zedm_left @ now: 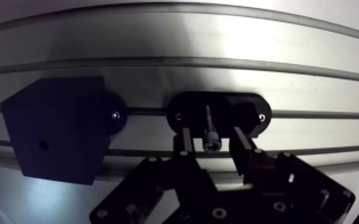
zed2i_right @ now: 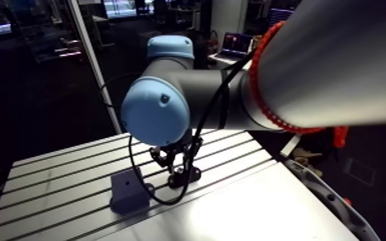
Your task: Pick up the M10 bolt and insert it into the hole until fully seated.
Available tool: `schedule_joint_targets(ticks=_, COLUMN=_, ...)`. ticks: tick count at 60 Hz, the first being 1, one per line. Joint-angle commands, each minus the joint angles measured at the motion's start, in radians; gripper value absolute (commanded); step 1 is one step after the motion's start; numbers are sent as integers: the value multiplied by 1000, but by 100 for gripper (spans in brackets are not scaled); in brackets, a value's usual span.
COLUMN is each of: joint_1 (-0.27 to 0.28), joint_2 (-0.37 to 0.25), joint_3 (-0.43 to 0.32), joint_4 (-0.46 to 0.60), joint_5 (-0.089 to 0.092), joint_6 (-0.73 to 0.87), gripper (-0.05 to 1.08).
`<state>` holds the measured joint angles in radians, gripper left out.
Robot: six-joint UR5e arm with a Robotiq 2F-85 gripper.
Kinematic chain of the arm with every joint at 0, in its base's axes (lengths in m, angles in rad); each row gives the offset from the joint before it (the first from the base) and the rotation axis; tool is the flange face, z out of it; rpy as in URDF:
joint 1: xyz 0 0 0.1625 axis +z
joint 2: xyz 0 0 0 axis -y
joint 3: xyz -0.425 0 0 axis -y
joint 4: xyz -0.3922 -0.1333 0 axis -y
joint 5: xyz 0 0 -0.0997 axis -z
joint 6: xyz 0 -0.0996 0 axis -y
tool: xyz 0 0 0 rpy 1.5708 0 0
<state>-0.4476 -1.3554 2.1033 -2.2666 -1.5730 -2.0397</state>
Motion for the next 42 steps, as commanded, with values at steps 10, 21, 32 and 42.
schedule_joint_targets(ticks=10, joint_1=0, joint_2=2, joint_3=-1, joint_4=0, joint_5=0, joint_6=0, gripper=55)
schedule_joint_targets(ticks=21, joint_1=0, joint_2=8, joint_3=-1, joint_4=0, joint_5=0, joint_6=2, gripper=58)
schedule_joint_targets(ticks=32, joint_1=0, joint_2=8, joint_3=-1, joint_4=0, joint_5=0, joint_6=0, gripper=58)
schedule_joint_targets(ticks=42, joint_1=-5, joint_2=8, joint_3=-4, joint_4=0, joint_5=-1, joint_6=-1, gripper=59)
